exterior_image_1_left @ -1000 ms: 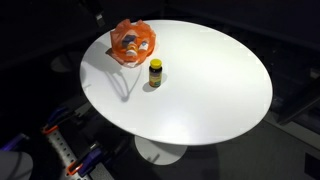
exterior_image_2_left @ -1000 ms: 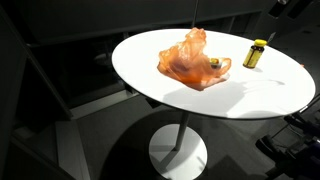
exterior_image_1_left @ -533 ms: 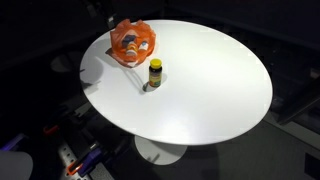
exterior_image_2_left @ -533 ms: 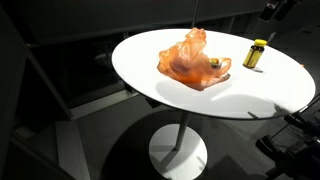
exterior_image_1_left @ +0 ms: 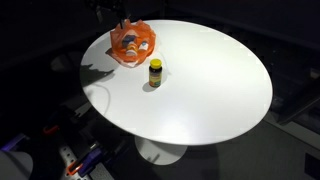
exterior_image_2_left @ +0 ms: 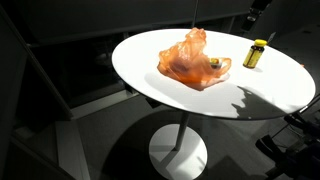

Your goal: Remove the white bottle from the plastic bag

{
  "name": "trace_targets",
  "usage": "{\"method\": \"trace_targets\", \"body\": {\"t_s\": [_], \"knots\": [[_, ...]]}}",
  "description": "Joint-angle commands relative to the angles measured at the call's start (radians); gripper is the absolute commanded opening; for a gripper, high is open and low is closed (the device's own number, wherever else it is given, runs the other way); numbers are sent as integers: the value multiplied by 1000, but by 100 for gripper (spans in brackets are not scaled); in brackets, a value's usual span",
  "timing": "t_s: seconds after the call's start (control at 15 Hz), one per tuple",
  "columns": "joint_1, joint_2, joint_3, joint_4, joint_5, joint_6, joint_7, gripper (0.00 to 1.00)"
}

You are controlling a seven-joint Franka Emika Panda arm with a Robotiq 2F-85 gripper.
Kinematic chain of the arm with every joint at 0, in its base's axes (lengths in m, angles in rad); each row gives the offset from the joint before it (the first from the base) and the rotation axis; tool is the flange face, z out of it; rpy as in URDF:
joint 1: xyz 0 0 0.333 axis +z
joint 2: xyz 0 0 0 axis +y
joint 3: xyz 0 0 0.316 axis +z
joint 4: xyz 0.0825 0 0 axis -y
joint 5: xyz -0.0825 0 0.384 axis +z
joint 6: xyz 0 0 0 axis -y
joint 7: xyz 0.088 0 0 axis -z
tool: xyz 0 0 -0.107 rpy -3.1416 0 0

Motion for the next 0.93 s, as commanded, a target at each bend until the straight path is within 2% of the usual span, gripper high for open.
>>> {"method": "trace_targets", "body": {"t_s": [0.0,0.4,0.53,0.6,0.8,0.87], "knots": [[5,110,-10,88,52,-23,-202,100],[-37,248,22,158,4,-7,-314,100],[-44,271,31,170,-28,8,-293,100],[-50,243,38,134,-1,5,-288,100],[-55,257,47,137,-5,8,-288,100],[-54,264,46,132,-32,45,-282,100]]}}
